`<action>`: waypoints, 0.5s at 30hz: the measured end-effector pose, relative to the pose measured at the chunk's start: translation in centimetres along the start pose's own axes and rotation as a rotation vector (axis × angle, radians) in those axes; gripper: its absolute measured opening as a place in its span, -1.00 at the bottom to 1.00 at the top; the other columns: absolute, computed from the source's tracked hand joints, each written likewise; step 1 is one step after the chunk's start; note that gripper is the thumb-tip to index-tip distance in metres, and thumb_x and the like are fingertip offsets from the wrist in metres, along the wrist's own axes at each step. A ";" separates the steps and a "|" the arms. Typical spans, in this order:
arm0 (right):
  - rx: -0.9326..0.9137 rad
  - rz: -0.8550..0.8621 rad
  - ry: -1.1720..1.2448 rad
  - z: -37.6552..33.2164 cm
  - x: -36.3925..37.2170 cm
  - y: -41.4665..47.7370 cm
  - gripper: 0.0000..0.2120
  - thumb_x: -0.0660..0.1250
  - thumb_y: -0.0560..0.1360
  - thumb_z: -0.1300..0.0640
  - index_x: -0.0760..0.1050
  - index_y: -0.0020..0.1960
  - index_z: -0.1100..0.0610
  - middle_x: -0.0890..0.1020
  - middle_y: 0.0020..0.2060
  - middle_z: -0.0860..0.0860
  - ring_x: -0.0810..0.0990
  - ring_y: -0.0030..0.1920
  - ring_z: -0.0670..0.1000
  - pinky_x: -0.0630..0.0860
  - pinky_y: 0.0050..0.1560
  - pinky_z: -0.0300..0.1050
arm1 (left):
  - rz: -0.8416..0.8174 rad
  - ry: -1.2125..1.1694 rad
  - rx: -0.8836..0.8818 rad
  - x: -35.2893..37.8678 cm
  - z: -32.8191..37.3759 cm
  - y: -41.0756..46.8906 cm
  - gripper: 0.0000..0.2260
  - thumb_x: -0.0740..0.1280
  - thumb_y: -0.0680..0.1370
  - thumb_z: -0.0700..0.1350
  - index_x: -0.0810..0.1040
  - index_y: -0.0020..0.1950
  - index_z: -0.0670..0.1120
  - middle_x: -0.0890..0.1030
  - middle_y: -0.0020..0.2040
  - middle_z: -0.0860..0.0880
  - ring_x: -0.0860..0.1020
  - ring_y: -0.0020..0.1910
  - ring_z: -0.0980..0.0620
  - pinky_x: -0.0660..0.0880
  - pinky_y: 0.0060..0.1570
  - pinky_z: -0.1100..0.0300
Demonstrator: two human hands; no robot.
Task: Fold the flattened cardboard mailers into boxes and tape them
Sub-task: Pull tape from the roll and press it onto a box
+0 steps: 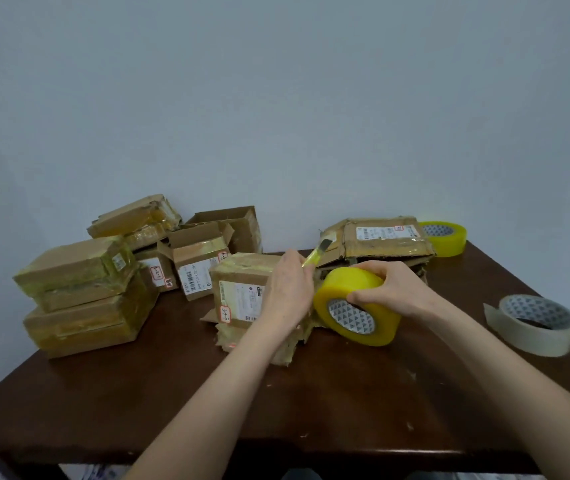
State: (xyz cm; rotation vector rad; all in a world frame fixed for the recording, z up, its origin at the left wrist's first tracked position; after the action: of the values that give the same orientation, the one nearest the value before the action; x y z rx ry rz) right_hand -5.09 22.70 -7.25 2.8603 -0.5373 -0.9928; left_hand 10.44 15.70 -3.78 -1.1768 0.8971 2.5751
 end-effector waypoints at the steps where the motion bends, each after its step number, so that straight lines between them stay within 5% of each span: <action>1: -0.001 0.008 -0.010 0.2 -0.5 -0.2 -0.45 0.54 0.33 0.02 0.51 0.29 -0.02 0.61 0.09 -0.02 0.57 0.09 0.01 0.54 0.13 0.01 | -0.006 0.028 -0.010 0.6 -0.6 -0.1 -0.87 0.16 0.64 -0.06 0.38 0.02 -0.12 0.52 -0.10 -0.08 0.51 -0.15 -0.05 0.49 -0.16 0.04; 15: -0.013 0.031 -0.088 1.2 -2.8 -1.3 -0.46 0.55 0.32 0.02 0.52 0.27 -0.09 0.56 0.17 -0.05 0.50 0.19 0.02 0.49 0.20 0.01 | 0.067 0.045 0.005 0.8 -1.6 -1.2 -0.88 0.18 0.63 -0.10 0.38 0.00 -0.15 0.51 -0.19 -0.09 0.50 -0.25 -0.07 0.45 -0.29 0.05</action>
State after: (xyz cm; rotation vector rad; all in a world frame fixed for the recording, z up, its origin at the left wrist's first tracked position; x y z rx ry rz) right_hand -7.49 24.94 -6.73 2.7990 -0.5784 -1.1171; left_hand 11.35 15.71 -5.73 -1.2280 0.9686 2.6065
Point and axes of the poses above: each hand's wrist, its own y-axis towards the middle knuckle, its own x-axis out of the palm, z = x × y, the point moved 9 cm from there along y, towards the middle knuckle
